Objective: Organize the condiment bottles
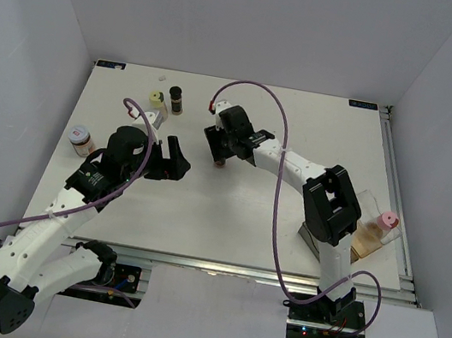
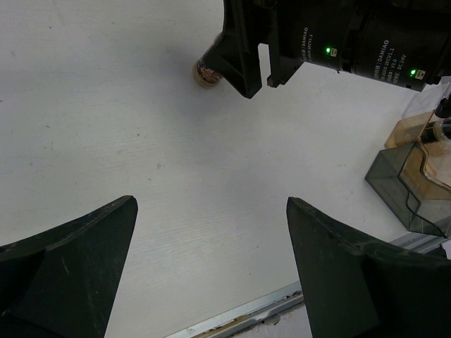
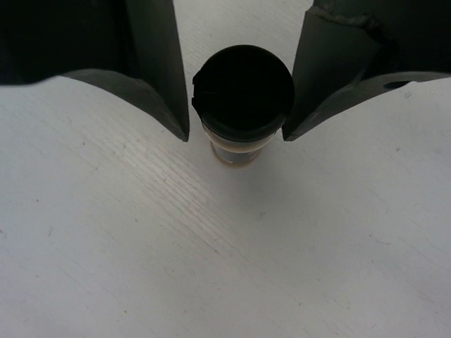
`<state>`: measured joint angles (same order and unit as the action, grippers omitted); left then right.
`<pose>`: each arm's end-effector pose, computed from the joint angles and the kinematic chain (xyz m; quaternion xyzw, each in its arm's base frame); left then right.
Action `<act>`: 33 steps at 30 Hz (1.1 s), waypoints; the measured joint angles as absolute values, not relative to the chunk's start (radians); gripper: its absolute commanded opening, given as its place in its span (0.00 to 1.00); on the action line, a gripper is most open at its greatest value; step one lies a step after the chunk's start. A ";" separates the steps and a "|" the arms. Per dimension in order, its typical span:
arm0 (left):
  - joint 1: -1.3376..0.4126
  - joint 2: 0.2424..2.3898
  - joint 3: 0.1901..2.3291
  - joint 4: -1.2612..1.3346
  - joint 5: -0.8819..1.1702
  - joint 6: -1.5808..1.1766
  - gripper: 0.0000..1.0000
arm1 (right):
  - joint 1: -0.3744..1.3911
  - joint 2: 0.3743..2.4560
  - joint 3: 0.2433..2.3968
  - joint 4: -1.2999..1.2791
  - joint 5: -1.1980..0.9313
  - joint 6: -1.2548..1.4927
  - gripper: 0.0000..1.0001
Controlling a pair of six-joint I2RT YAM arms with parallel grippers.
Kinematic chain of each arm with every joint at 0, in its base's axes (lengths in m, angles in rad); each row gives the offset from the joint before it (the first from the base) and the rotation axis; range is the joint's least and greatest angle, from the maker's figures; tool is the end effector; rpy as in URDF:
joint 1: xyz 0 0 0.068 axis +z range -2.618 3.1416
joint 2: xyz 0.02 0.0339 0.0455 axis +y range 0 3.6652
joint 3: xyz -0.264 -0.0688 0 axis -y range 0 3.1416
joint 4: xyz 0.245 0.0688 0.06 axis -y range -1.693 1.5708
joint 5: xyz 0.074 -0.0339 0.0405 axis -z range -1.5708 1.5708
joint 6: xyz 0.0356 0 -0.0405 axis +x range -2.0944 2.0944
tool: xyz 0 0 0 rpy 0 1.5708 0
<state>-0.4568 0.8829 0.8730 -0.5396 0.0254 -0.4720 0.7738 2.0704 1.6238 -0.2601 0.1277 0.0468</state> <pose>0.1714 -0.0852 0.3178 -0.0004 0.8724 -0.2288 0.4320 0.3440 0.3298 0.2226 -0.2972 0.8565 0.1136 0.4063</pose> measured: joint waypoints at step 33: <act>-0.454 0.914 0.865 -0.526 0.056 -0.498 0.98 | 0.547 1.069 1.099 -0.766 0.749 0.442 0.08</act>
